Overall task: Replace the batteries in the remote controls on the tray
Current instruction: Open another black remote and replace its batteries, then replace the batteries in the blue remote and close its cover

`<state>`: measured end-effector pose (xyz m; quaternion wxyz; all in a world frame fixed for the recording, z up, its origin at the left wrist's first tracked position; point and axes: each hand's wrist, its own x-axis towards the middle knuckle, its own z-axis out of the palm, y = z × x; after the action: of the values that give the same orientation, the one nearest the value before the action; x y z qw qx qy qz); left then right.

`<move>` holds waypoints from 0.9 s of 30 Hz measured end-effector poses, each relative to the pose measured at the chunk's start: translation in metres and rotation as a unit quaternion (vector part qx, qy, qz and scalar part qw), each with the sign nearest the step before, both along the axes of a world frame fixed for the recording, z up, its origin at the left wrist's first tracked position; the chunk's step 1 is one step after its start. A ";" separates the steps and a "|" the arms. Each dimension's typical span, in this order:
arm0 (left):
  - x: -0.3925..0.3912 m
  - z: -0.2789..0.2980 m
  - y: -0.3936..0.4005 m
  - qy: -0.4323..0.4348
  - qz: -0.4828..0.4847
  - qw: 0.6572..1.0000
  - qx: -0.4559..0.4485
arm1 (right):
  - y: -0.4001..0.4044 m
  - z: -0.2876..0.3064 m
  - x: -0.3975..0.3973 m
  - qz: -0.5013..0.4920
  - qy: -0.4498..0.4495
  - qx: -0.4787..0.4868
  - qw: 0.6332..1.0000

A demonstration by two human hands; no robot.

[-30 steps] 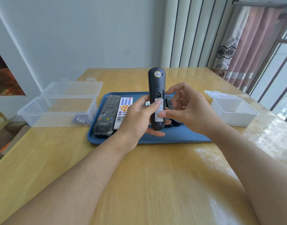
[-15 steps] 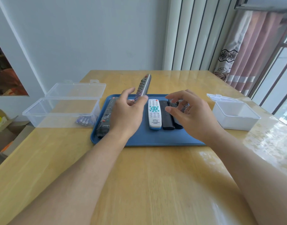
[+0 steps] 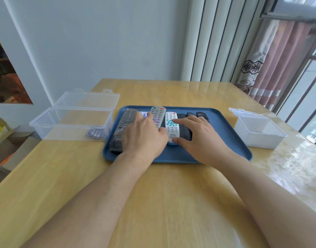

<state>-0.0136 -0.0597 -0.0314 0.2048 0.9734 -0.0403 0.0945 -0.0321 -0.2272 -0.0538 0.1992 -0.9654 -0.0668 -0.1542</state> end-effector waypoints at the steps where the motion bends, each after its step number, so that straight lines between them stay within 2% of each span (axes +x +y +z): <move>1: 0.001 -0.001 -0.002 -0.007 -0.001 1.000 0.002 | 0.000 0.000 0.000 0.000 0.003 0.003 1.000; 15: 0.001 -0.009 -0.011 -0.029 -0.035 0.997 0.068 | 0.001 -0.004 0.000 0.023 0.028 -0.035 0.999; 19: 0.000 -0.011 -0.013 -0.042 -0.070 0.995 0.054 | 0.002 -0.005 0.001 0.022 0.043 -0.024 0.999; 23: 0.005 -0.017 -0.013 -0.064 -0.076 0.992 0.079 | 0.001 -0.005 0.001 0.019 0.051 -0.016 0.998; 27: 0.006 -0.021 -0.012 -0.048 -0.077 0.991 0.093 | 0.000 -0.005 0.001 0.013 0.059 -0.017 0.998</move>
<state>-0.0075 -0.0717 -0.0524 0.1175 0.9765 -0.1338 0.1211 -0.0313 -0.2271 -0.0588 0.1888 -0.9750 -0.0701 -0.0935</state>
